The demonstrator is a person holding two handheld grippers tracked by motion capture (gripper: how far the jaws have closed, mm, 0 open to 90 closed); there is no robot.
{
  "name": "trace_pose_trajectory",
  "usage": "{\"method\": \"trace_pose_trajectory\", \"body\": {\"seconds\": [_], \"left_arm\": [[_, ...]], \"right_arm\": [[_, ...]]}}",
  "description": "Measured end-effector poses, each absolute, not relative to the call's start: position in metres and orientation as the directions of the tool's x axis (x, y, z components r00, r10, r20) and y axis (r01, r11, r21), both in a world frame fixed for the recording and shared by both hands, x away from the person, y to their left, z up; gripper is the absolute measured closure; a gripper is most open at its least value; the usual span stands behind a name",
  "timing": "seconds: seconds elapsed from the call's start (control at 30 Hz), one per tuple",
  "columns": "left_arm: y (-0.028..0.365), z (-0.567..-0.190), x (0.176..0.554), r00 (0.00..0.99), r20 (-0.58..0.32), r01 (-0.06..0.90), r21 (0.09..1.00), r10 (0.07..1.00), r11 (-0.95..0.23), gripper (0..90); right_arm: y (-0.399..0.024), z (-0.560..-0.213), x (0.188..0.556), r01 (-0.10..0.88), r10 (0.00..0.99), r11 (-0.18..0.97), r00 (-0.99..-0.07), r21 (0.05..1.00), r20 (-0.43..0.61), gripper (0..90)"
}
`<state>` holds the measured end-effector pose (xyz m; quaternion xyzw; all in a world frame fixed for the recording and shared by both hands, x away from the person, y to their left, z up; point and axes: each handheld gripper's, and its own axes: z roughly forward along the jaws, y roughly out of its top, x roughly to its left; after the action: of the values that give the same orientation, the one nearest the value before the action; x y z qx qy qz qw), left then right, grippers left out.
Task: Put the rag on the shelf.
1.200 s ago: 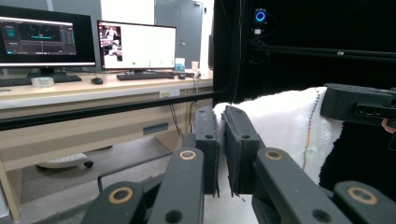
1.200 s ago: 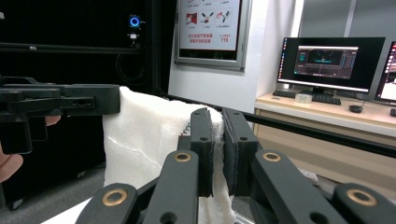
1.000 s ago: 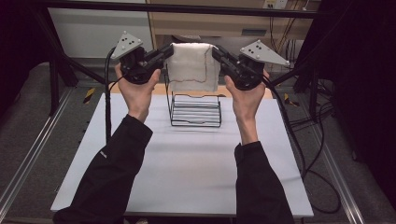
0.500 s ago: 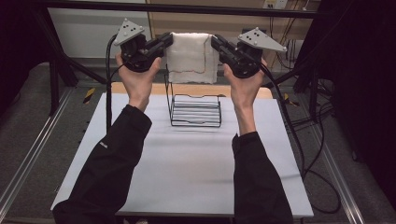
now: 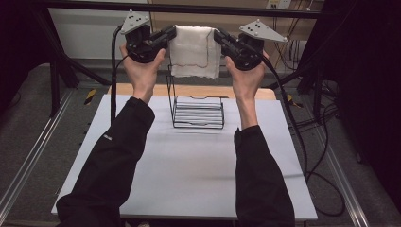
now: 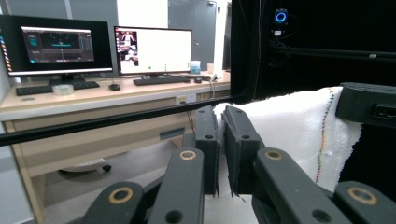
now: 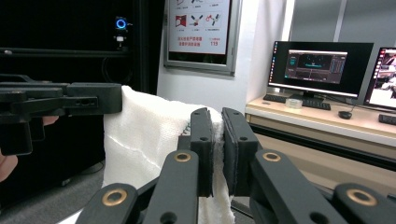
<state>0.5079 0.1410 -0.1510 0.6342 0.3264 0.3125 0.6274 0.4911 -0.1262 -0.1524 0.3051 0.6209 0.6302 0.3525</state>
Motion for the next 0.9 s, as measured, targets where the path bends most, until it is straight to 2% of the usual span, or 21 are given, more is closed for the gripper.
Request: {"method": "trace_pose_trajectory", "body": {"seconds": [0.53, 0.9], "left_arm": [[0.144, -0.159, 0.531, 0.580, -0.016, 0.044, 0.999, 0.815, -0.011, 84.2], [0.141, -0.176, 0.535, 0.590, -0.008, 0.060, 0.998, 0.807, -0.034, 84.2]], "right_arm": [[-0.122, -0.162, 0.518, -0.024, 0.821, 0.031, -0.569, 0.999, -0.040, 83.9], [-0.125, -0.176, 0.522, 0.005, 0.823, 0.056, -0.567, 0.998, -0.043, 83.9]]}}
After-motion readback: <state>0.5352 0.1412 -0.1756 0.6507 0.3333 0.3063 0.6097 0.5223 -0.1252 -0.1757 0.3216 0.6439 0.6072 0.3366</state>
